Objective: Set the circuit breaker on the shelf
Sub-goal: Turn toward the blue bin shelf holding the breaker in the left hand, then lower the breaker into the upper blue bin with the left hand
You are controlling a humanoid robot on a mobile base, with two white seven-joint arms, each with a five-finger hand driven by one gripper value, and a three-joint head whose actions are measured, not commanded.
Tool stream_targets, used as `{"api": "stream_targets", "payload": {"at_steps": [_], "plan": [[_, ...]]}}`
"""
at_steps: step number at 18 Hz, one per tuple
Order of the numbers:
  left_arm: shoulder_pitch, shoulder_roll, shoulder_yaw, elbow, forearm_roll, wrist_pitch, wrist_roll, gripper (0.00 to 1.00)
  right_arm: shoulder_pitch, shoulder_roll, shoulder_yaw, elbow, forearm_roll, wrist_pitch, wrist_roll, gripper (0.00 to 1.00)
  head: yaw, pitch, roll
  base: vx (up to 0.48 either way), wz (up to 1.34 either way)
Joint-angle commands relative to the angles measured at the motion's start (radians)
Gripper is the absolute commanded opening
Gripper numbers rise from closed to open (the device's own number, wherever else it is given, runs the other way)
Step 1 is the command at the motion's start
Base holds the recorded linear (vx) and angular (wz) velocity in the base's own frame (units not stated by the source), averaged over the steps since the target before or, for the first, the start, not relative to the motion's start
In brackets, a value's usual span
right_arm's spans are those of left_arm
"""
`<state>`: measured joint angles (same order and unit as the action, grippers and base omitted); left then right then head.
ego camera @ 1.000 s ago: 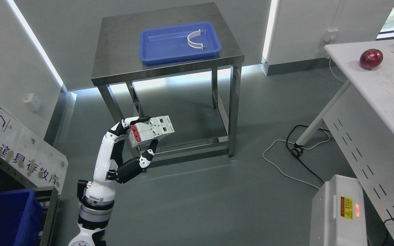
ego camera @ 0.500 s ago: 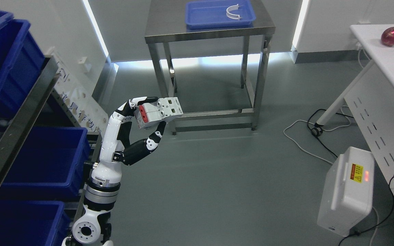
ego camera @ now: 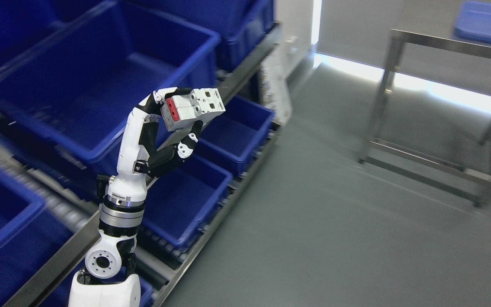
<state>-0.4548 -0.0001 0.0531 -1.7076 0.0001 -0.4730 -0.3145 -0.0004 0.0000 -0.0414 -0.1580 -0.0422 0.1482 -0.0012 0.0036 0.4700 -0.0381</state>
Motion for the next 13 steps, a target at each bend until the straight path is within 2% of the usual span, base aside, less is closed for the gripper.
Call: {"api": "stream_targets", "payload": {"at_steps": [1, 4, 7, 9, 11, 13], "plan": [[-0.218, 0.018, -0.025, -0.003, 0.015, 0.115, -0.001, 0.08, 0.016, -0.017, 0.000, 0.000, -0.001, -0.101, -0.002, 1.00, 0.0000, 0.000, 0.000, -0.004, 1.56], [-0.301, 0.018, -0.168, -0.003, 0.005, 0.226, 0.003, 0.08, 0.016, -0.017, 0.000, 0.000, 0.001, -0.101, -0.002, 1.00, 0.0000, 0.000, 0.000, 0.013, 1.38], [-0.301, 0.018, -0.153, -0.001, -0.070, 0.411, 0.009, 0.08, 0.016, -0.017, 0.000, 0.000, 0.001, -0.101, -0.002, 1.00, 0.0000, 0.000, 0.000, 0.028, 1.12], [-0.300, 0.035, -0.127, 0.000, -0.081, 0.467, -0.008, 0.08, 0.016, -0.017, 0.000, -0.001, 0.001, -0.101, -0.002, 1.00, 0.0000, 0.000, 0.000, 0.024, 0.78], [-0.303, 0.159, -0.133, 0.008, -0.089, 0.484, -0.044, 0.08, 0.016, -0.017, 0.000, 0.000, -0.001, -0.101, -0.002, 1.00, 0.0000, 0.000, 0.000, 0.023, 0.42], [-0.304, 0.245, -0.131, 0.028, -0.139, 0.522, -0.134, 0.08, 0.016, -0.017, 0.000, 0.000, -0.001, -0.101, -0.002, 1.00, 0.0000, 0.000, 0.000, 0.020, 0.22]]}}
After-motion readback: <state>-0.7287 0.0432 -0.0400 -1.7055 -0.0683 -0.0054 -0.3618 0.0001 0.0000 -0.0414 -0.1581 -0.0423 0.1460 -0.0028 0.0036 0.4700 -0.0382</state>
